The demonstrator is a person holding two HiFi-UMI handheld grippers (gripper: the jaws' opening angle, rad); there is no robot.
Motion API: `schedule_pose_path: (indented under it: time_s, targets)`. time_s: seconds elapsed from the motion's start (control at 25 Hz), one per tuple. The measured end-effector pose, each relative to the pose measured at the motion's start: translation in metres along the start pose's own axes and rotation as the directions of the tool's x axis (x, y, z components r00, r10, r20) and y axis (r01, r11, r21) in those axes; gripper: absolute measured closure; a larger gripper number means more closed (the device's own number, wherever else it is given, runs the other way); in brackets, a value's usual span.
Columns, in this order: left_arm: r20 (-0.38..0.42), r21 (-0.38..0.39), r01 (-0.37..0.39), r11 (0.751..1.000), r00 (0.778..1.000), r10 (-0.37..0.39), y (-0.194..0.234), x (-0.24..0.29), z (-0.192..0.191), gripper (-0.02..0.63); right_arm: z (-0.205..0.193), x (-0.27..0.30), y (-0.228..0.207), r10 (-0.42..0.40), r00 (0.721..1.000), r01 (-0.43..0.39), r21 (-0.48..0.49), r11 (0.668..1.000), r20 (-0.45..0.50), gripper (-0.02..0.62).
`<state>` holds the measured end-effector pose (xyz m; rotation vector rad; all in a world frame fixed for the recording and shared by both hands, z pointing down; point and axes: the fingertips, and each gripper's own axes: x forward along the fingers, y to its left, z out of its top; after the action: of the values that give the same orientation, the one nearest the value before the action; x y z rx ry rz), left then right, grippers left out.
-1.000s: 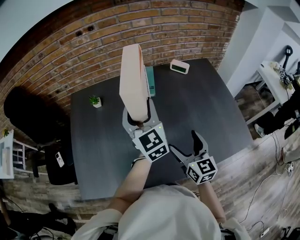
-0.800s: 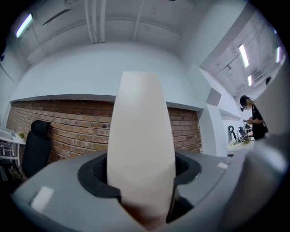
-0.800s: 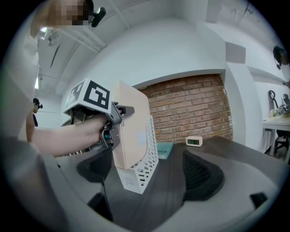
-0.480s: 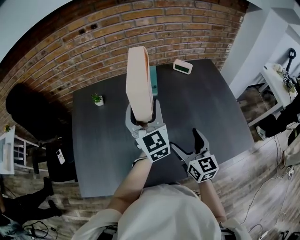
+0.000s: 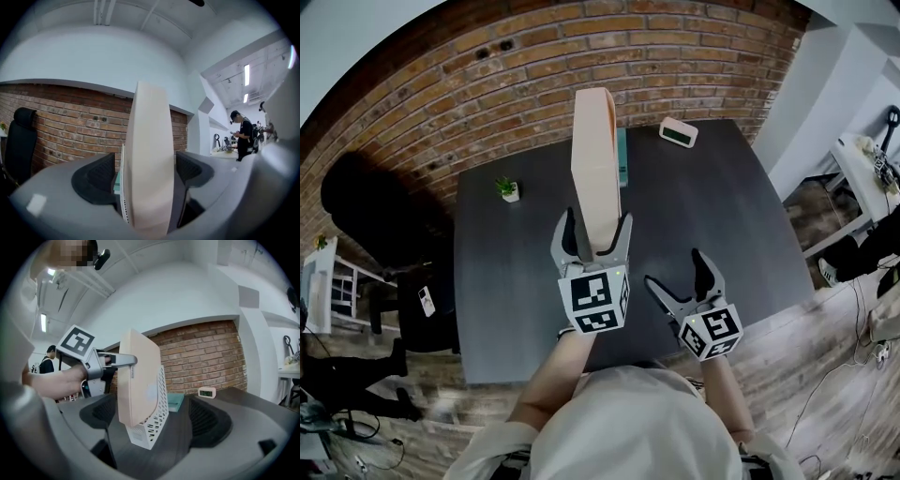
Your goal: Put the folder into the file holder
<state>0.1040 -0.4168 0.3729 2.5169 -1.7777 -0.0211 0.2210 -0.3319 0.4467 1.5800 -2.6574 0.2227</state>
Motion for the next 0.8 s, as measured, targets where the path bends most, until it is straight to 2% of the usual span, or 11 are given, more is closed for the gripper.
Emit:
schedule_pose_path:
  time_s: [0.12,0.28,0.36,0.48,0.56,0.68,0.8]
  targets:
    - [-0.062,-0.070,0.083,0.994,0.994,-0.087,0.000,-0.020,-0.007,0.212,0.013,0.003,0.009,0.006,1.000,-0.006,-0.016,1.000,0.021,0.133]
    - [-0.121,-0.155,0.166,0.974,0.975,-0.185,0.010,-0.051,-0.013,0.225,0.029,0.013,0.027,0.034,0.999,-0.033,-0.039,0.999,0.028,0.133]
    - [-0.136,-0.203,0.168,0.965,0.971,-0.198,0.024,-0.069,-0.017,0.295,0.035,0.021,0.038,0.047,0.999,-0.046,-0.048,0.998,0.021,0.133]
    - [-0.151,-0.249,0.127,0.960,0.974,-0.168,0.052,-0.097,-0.024,0.374,0.042,0.039,0.055,0.048,0.999,-0.048,-0.058,0.997,-0.002,0.133]
    - [-0.162,-0.241,0.075,0.968,0.980,-0.116,0.073,-0.116,-0.030,0.449,0.048,0.054,0.065,0.031,0.999,-0.032,-0.075,0.997,-0.019,0.133]
    - [-0.191,-0.221,-0.002,0.975,0.981,-0.041,0.100,-0.143,-0.046,0.511,0.062,0.080,0.076,0.002,1.000,-0.004,-0.098,0.995,-0.019,0.133]
    - [-0.236,-0.194,-0.048,0.980,0.972,0.001,0.121,-0.171,-0.066,0.559,0.078,0.104,0.083,-0.041,0.999,0.039,-0.098,0.994,-0.016,0.133]
